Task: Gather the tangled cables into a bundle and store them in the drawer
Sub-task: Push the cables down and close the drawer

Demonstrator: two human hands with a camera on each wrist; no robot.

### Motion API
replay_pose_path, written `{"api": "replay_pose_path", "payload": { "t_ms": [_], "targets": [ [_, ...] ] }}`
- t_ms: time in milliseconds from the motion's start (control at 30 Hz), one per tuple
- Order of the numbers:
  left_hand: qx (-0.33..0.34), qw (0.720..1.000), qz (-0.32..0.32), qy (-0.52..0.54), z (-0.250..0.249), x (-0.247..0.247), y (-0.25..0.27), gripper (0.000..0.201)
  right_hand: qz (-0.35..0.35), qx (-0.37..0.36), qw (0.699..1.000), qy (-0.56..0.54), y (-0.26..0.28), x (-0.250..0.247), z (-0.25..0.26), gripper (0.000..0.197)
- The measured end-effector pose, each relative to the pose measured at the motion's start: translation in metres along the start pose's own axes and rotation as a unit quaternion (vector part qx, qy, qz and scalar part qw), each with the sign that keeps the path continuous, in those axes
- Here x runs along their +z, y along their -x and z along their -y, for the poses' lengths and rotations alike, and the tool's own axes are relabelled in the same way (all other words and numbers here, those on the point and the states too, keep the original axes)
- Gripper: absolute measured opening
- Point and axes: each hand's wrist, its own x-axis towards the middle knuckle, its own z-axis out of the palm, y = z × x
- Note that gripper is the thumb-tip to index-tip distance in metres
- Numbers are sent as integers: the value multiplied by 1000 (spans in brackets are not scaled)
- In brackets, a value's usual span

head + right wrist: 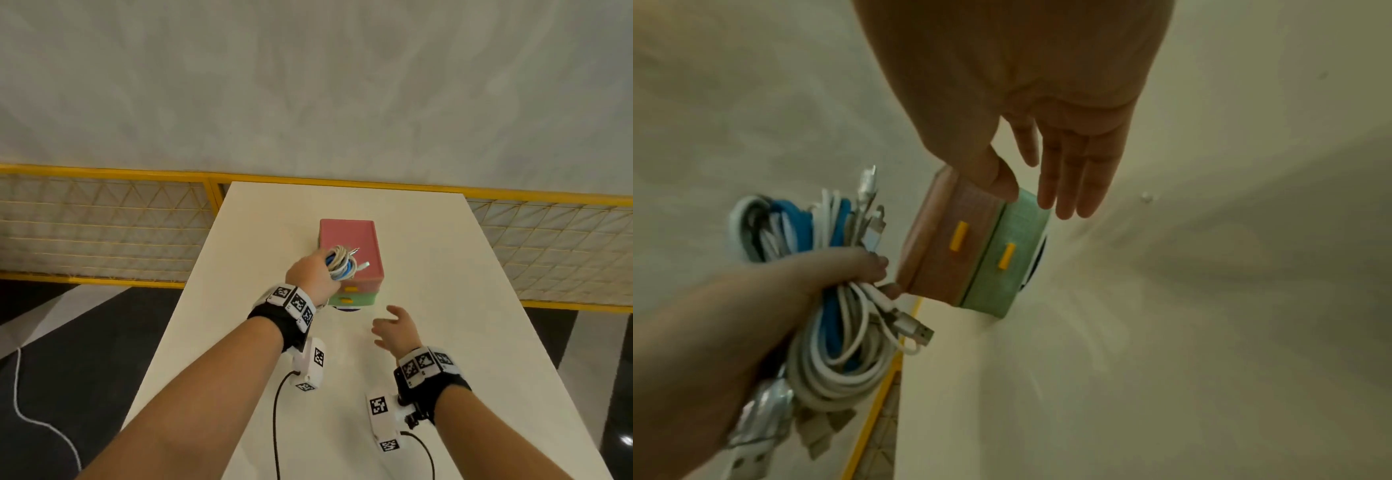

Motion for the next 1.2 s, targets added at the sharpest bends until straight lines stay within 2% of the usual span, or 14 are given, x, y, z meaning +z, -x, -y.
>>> {"api": "replay_pose_path", "payload": {
  "t_ms": [100,167,367,467,567,633,733,800,900,967,1000,1100,1200],
  "targets": [
    [-3,996,44,-73,-3,14,-14,46,9,27,999,-35,-37,15,4,65],
    [6,994,47,-98,2,18,-19,47,14,31,998,-62,-58,26,11,64],
    [11,998,52,-46,15,13,-21,52,7,12,994,-106,-72,40,12,28],
    [11,998,48,-40,15,16,-19,55,22,-21,997,-66,-61,36,-6,24],
    [12,998,44,-45,16,18,-18,56,21,-15,999,-33,-40,30,-26,47],
    [14,998,41,-49,15,19,-18,55,-13,-22,998,56,-34,24,-25,52],
    [19,998,40,-55,14,18,-17,56,-71,-65,982,165,-36,13,-12,31],
    [15,998,38,-53,12,17,-14,54,-61,-103,974,190,-37,7,-7,20],
    [31,995,-27,-88,12,19,-4,39,-19,-132,965,227,-32,2,-16,26],
    [82,986,-78,-119,13,23,8,31,0,-142,962,233,-28,-2,-26,35],
    [110,981,-83,-137,12,25,15,30,7,-151,960,236,-27,-4,-30,39],
    [151,961,4,-231,6,38,29,25,26,-167,954,246,-24,-6,-36,48],
    [108,939,94,-312,1,54,27,24,27,-190,952,237,-19,-7,-37,62]
  ]
}}
